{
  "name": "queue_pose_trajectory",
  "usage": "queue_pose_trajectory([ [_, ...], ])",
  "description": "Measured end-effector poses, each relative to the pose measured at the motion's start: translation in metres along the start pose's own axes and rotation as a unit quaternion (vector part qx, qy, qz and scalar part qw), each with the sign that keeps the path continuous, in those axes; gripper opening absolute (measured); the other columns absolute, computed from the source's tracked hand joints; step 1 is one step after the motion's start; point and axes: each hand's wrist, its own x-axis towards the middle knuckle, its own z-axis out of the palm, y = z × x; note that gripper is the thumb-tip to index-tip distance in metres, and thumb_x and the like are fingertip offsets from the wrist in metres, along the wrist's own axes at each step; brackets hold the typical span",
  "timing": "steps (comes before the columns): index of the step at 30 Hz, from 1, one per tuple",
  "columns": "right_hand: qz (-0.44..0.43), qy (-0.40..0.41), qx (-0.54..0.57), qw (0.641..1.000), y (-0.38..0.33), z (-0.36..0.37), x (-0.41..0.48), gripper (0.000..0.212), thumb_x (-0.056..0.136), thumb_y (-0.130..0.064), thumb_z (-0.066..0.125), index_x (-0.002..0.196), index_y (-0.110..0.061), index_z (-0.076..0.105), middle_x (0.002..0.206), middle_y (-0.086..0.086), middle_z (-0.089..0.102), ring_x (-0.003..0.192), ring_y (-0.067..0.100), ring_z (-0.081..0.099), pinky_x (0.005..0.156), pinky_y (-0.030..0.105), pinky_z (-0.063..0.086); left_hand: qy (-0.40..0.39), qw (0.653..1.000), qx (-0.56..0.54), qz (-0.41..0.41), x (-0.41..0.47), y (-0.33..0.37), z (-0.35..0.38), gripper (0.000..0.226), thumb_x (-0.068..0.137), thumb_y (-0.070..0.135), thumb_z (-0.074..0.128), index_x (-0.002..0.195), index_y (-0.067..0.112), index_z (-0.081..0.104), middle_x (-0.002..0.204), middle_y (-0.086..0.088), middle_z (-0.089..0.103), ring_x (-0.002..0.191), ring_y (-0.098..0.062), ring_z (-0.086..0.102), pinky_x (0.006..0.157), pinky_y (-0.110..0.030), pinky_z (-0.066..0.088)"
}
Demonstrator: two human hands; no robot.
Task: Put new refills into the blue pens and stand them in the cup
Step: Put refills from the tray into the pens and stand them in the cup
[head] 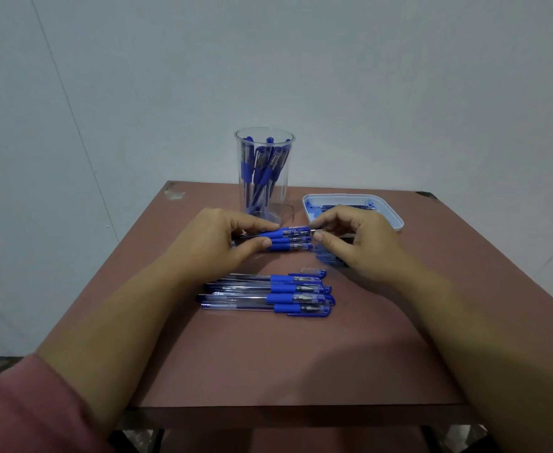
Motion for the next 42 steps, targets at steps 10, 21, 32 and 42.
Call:
queue_pose_trajectory([
  [10, -0.012, -0.016, -0.033, 0.999, -0.004, 0.015, 0.001, 0.010, 0.088, -0.025, 0.070, 0.098, -0.026, 0.071, 0.087, -0.019, 0.068, 0.085, -0.003, 0.063, 0.074, 0.007, 0.045, -0.012, 1.000, -0.003, 0.013, -0.002, 0.005, 0.005, 0.029, 0.086, 0.028, 0.072, 0.111, 0.044, 0.069, 0.096, 0.017, 0.073, 0.087, 0.000, 0.067, 0.082, -0.032, 0.056],
  [21, -0.053, 0.002, -0.082, 0.995, -0.008, 0.015, -0.002, 0.014, 0.088, -0.020, 0.070, 0.101, -0.022, 0.068, 0.090, -0.014, 0.066, 0.090, -0.001, 0.059, 0.075, 0.006, 0.042, -0.009, 1.000, -0.003, 0.025, -0.001, 0.003, 0.005, 0.030, 0.087, 0.029, 0.071, 0.112, 0.046, 0.067, 0.097, 0.019, 0.073, 0.088, 0.000, 0.067, 0.082, -0.035, 0.057],
  [32, -0.077, 0.006, -0.103, 0.992, -0.009, 0.016, -0.002, 0.015, 0.087, -0.019, 0.071, 0.102, -0.019, 0.069, 0.089, -0.012, 0.065, 0.087, -0.002, 0.057, 0.075, 0.006, 0.041, -0.005, 1.000, -0.006, 0.031, -0.002, 0.003, 0.006, 0.030, 0.086, 0.028, 0.072, 0.113, 0.041, 0.069, 0.098, 0.017, 0.073, 0.089, -0.001, 0.067, 0.083, -0.036, 0.057],
  [42, -0.102, 0.004, -0.128, 0.987, -0.008, 0.015, -0.001, 0.016, 0.089, -0.020, 0.069, 0.104, -0.016, 0.069, 0.091, -0.007, 0.066, 0.087, 0.003, 0.057, 0.076, 0.009, 0.042, -0.003, 0.999, -0.008, 0.031, -0.002, 0.003, 0.006, 0.029, 0.086, 0.028, 0.072, 0.113, 0.040, 0.070, 0.099, 0.017, 0.073, 0.090, 0.001, 0.067, 0.083, -0.033, 0.056],
])
